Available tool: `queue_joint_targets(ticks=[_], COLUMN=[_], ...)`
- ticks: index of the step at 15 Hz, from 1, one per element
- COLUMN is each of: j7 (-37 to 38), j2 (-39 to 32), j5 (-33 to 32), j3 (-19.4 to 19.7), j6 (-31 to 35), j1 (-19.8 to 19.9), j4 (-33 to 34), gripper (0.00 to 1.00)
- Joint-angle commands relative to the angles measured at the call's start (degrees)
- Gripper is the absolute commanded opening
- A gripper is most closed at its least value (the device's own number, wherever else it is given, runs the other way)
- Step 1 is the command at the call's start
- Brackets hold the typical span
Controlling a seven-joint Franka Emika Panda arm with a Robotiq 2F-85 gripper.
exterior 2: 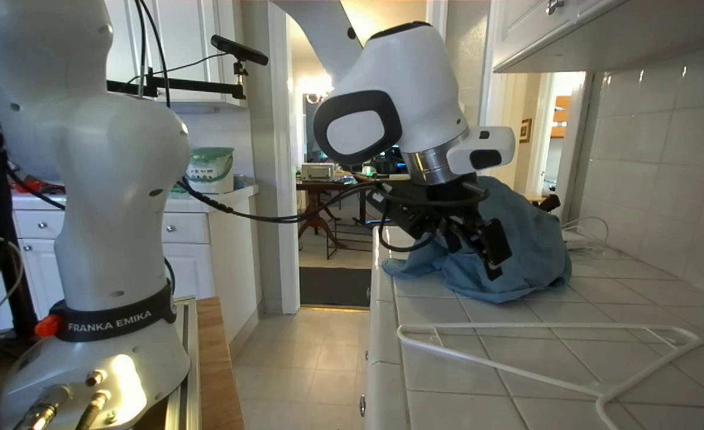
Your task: Put the blue object on the coat hanger
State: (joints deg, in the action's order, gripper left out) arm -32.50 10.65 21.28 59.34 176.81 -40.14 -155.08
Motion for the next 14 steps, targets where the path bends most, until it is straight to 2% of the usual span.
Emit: queue_joint_targets(ticks=[1, 4, 5, 7, 14], j7=[-2.7, -3.0, -1.0, -1.0, -2.2], j2=[0.4, 0.4, 0.2, 0.1, 2.8], j5=[3.8, 3.8, 1.5, 1.5, 1.9], j3=[8.1, 15.0, 11.5, 14.0, 15.9], j6=[0.2, 0.0, 0.0, 0.0, 1.8], j1=[-8.3, -15.2, -11.2, -13.8, -15.8], j4=[1.6, 2.2, 1.5, 1.6, 1.0], gripper=[1.0, 1.0, 1.0, 1.0, 1.0])
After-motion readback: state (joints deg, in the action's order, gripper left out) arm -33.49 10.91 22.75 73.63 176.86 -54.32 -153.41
